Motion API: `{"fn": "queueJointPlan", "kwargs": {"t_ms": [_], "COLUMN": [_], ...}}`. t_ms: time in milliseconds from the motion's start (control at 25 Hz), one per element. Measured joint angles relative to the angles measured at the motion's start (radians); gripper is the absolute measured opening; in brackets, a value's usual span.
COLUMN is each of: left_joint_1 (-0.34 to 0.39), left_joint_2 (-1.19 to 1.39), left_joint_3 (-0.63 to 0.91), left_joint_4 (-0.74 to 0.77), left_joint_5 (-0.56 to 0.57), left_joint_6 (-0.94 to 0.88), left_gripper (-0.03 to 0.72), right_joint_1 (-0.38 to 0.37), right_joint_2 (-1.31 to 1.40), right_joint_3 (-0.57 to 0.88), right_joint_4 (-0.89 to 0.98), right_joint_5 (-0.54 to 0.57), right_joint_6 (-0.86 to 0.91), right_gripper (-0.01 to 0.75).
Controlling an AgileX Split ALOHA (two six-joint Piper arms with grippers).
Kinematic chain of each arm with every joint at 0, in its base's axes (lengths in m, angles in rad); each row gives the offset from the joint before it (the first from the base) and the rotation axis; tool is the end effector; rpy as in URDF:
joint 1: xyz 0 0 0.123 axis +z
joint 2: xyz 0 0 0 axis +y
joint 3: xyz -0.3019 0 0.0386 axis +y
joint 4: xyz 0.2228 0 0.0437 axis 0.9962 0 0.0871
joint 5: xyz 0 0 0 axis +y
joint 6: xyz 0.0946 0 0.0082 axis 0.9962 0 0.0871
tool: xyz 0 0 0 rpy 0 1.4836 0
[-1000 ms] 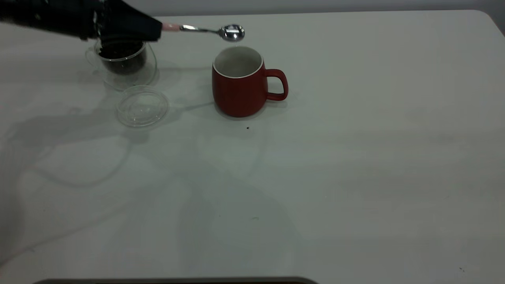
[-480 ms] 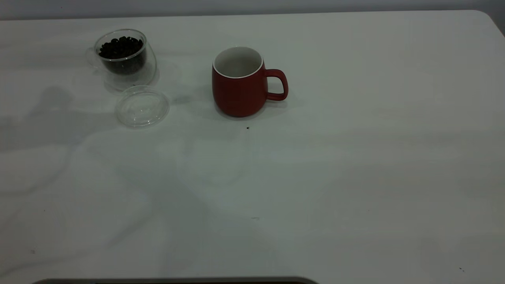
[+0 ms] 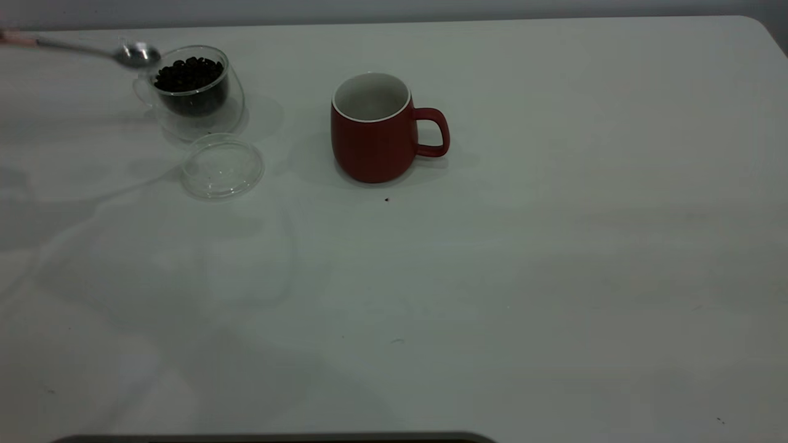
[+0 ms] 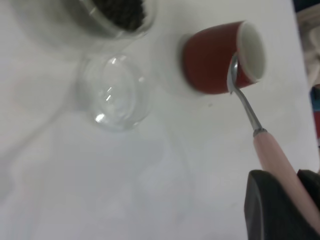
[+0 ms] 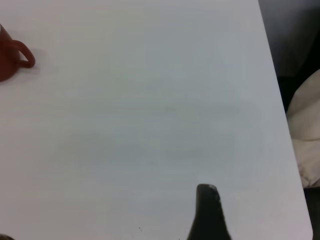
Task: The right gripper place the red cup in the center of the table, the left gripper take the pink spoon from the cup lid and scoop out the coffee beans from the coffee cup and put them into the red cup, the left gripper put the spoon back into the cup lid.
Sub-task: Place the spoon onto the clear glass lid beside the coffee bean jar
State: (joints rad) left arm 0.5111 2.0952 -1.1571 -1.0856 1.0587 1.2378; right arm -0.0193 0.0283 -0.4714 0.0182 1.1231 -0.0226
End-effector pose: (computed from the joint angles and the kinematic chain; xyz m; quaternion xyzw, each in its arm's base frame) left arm 0.3439 0.1089 0.1508 -0.0042 0.9046 -0.3681 0.2152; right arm -0.0394 0.0023 0.2520 -0.0018 0.8828 -0.0007 0.4698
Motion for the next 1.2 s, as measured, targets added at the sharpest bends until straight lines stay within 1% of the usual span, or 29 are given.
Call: {"fn": "queueJointPlan", "kwargs": {"t_ms": [80,240,400,720,920,1040,1200], "left_joint_1": [-0.001,-0.003,-0.026,-0.102,-0.152,-0.186,-0.195], "left_joint_2": [0.052,0.164,0.249,0.310,0.314,0.320,0.329], "left_joint_3": [0.005,0.005,0.005,0.005,0.005,0.005,0.005], "left_joint_4": [-0.008,-0.090,-0.159,-0.269,-0.289,-0.293,-0.294], "left_joint_5": [-0.016,-0.035,-0.055,-0.206,-0.269,-0.269,-0.274], "left_joint_6": [0.004,0.035,0.096,0.174,0.182,0.183,0.186], "left_gripper": [0.125,0.125,0.125,0.125,0.125,0.125,0.125], "right_joint_1": [0.000,0.000,0.000,0.000,0.000,0.000,0.000], "right_joint_2": [0.000,0.000,0.000,0.000,0.000,0.000,0.000], "right_joint_3": [0.000,0.000,0.000,0.000,0.000,0.000,0.000], "right_joint_4": [0.000,0.000,0.000,0.000,0.000,0.000,0.000], "right_joint_5": [0.000,0.000,0.000,0.000,0.000,0.000,0.000], "right_joint_6": [0.000,0.000,0.000,0.000,0.000,0.000,0.000], "right_gripper": [0.591,0.591,0.591,0.591,0.591,0.591,0.591]}}
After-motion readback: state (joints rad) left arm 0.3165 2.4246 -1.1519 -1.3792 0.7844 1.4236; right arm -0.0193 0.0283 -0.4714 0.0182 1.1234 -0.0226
